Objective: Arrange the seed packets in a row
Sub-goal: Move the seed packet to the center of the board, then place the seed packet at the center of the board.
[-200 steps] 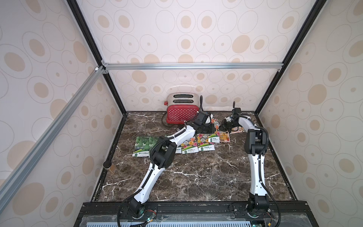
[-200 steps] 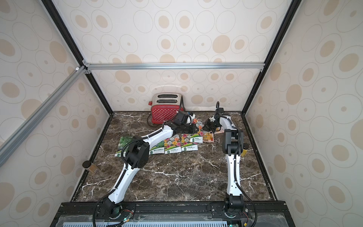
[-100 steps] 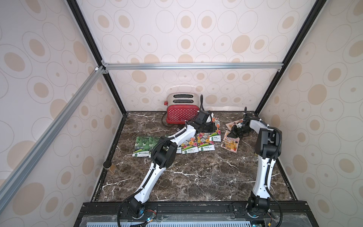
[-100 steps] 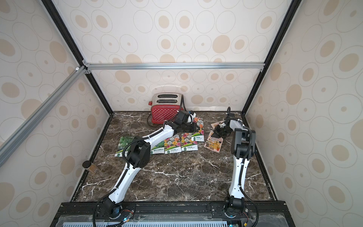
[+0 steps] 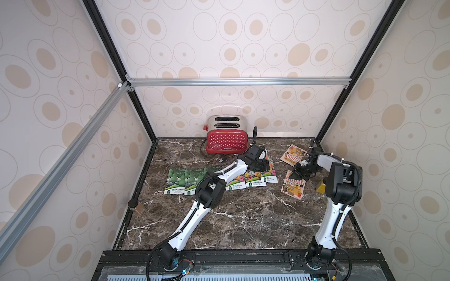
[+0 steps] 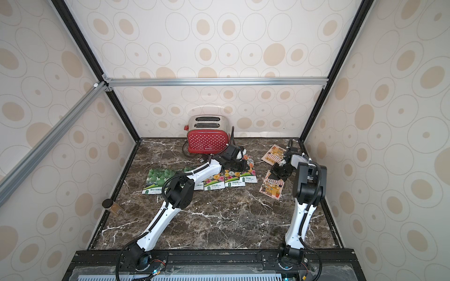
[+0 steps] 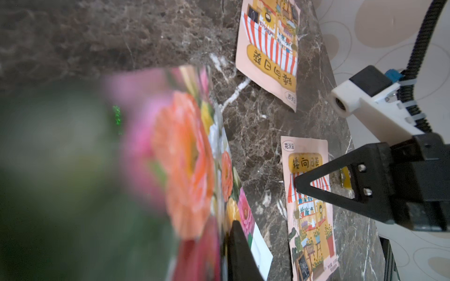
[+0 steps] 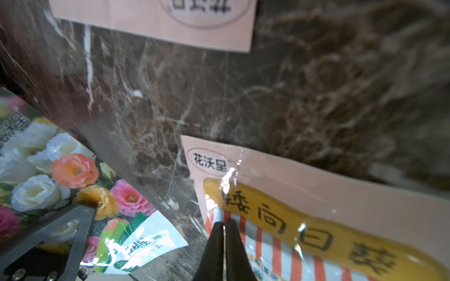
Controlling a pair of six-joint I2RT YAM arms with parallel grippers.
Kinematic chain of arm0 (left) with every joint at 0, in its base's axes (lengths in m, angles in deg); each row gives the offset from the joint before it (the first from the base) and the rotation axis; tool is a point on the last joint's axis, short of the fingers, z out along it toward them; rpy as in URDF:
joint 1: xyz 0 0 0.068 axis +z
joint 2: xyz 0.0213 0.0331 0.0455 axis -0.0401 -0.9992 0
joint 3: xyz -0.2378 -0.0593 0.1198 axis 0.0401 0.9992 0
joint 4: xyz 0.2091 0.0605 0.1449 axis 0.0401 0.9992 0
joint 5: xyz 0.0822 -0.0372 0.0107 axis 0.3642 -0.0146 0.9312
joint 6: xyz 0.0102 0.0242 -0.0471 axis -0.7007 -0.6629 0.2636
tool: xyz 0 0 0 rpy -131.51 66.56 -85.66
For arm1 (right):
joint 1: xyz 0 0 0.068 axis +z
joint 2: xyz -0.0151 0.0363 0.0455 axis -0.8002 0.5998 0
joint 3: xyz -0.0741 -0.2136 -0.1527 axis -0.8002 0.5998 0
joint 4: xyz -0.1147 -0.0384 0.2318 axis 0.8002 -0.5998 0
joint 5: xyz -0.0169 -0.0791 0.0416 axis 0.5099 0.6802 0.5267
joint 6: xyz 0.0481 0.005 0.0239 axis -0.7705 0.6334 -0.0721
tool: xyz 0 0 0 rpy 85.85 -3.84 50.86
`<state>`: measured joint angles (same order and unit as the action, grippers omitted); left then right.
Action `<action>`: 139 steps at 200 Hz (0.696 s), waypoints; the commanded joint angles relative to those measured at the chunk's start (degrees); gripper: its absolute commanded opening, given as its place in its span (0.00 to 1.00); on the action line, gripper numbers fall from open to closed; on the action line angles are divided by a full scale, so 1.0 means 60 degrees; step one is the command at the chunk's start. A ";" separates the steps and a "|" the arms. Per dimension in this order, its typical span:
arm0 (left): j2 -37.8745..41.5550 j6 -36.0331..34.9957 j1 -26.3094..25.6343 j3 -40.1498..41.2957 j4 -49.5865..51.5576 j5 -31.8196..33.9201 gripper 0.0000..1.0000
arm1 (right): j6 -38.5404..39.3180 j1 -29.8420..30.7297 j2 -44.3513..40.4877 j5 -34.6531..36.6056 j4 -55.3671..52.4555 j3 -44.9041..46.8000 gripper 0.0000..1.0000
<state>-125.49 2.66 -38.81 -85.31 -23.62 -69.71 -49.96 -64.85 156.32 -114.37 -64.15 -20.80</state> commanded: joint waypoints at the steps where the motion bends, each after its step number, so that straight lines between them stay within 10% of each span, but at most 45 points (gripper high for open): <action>1: -0.0170 -0.0035 -0.0243 -0.0610 0.0201 0.0238 0.15 | 0.0280 -0.0056 -0.0431 0.0708 -0.0101 0.0389 0.09; 139: -0.1539 0.1135 -0.0412 -0.1482 -0.1076 0.0283 0.19 | 0.0460 -0.0188 -0.1848 0.0066 0.0683 0.1595 0.10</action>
<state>-132.83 8.73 -40.95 -91.72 -29.80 -68.88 -47.99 -65.77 147.93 -110.26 -61.48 -12.82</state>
